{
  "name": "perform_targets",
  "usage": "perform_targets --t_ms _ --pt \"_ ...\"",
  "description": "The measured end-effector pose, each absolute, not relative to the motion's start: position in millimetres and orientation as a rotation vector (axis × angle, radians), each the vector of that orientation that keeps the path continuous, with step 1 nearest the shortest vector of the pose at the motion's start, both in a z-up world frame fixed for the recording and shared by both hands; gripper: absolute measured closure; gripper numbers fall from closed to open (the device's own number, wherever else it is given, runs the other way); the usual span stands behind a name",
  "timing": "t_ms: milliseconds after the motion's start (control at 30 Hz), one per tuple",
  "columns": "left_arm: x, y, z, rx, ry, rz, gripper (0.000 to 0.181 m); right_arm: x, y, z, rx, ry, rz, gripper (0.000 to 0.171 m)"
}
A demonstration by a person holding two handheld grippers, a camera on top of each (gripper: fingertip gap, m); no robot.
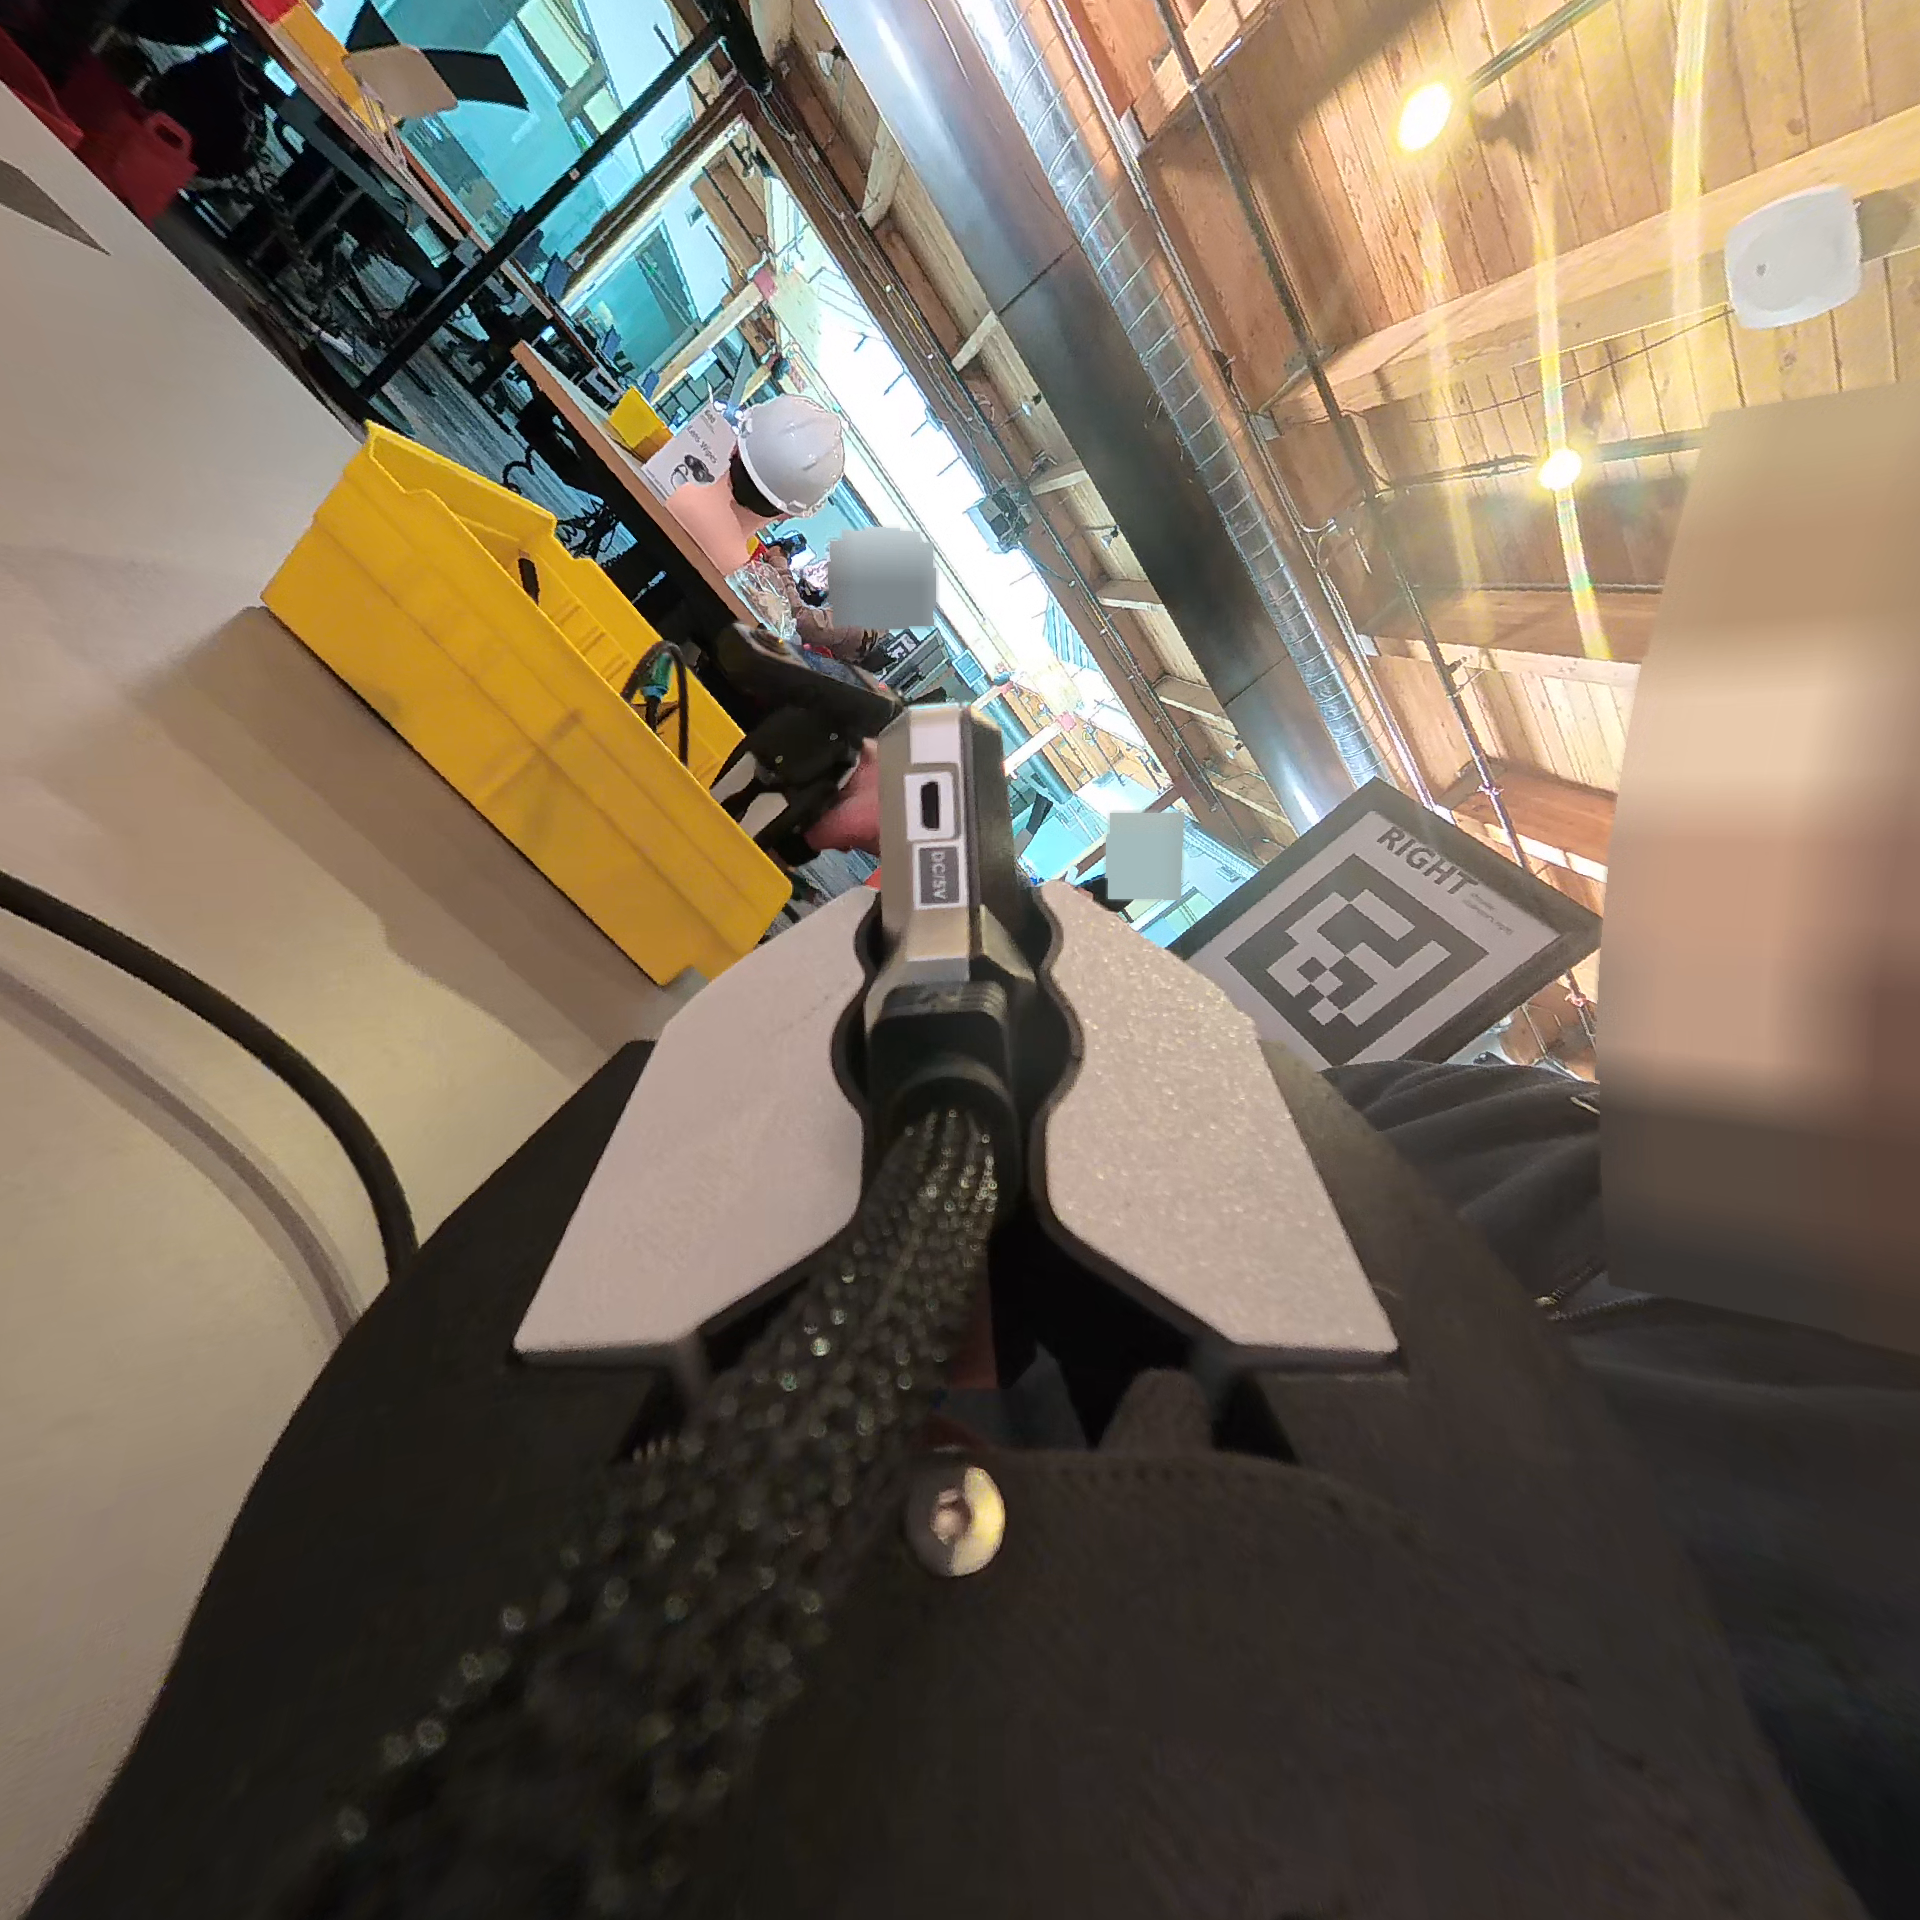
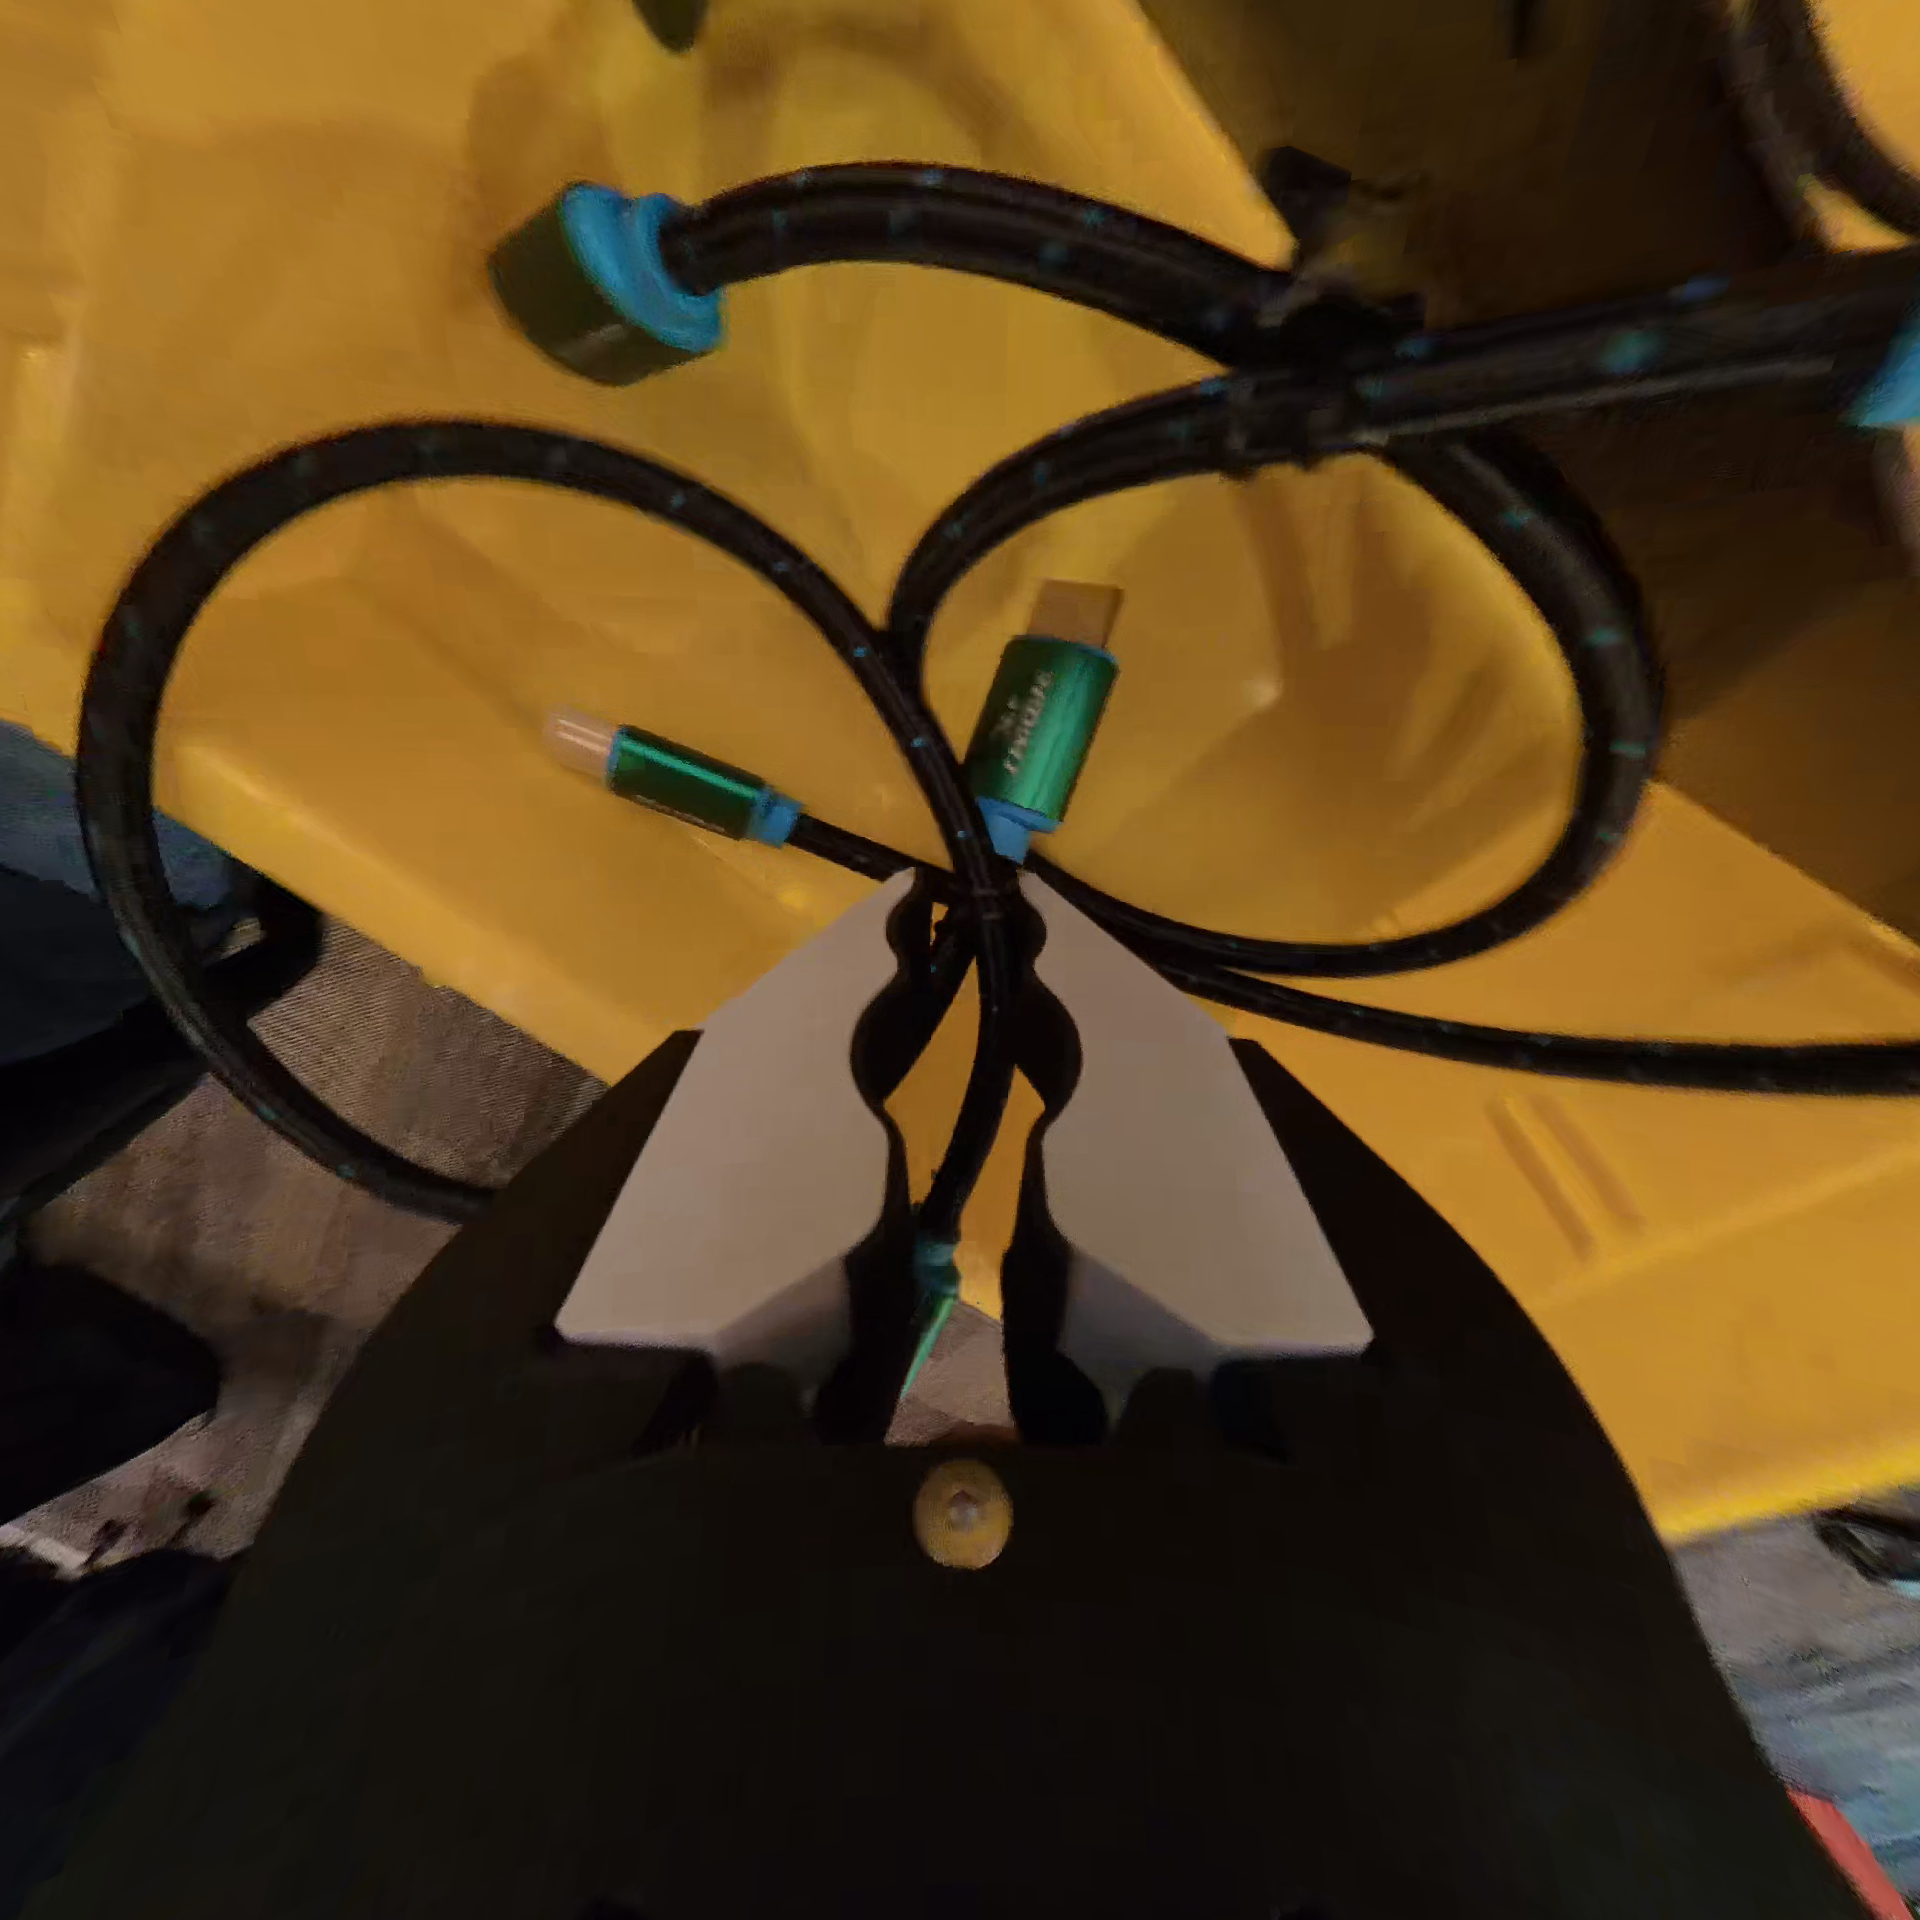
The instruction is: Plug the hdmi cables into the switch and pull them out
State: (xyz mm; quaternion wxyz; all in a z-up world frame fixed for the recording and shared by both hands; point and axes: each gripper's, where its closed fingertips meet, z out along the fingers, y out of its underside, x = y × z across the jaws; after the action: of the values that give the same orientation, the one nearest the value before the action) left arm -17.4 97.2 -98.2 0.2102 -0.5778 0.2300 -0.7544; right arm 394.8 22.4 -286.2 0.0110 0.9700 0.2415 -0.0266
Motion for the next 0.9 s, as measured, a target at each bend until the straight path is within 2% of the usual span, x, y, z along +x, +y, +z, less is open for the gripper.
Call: perform_targets --t_ms 167,300,633,767,833,900 --pt "-15.9 96.7 -100.7 -1.612 0.644 -2.100 0.158 398.9 39.9 -260.8 3.133 0.834 0.039 0.162" --pt "-15.9 97.2 -101.2 -1.613 0.643 -2.098 0.157 408.2 60.4 -232.4 3.203 1.005 0.318 0.163" --pt "-16.3 97.2 -100.4 -1.610 0.644 -2.093 0.157 396.8 67.4 -177.6 3.339 1.279 0.649 0.163" --pt "-14.0 94.2 -101.0 -1.613 0.651 -2.097 0.158 404.5 96.4 -155.3 3.392 1.373 1.061 0.163" --pt "-14.3 93.4 -98.9 -1.607 0.654 -2.094 0.158 408.6 106.6 -157.0 3.371 1.399 1.217 0.163" --pt "-14.9 93.4 -97.3 -1.604 0.659 -2.088 0.158 411.6 107.9 -178.1 3.333 1.391 1.163 0.162"
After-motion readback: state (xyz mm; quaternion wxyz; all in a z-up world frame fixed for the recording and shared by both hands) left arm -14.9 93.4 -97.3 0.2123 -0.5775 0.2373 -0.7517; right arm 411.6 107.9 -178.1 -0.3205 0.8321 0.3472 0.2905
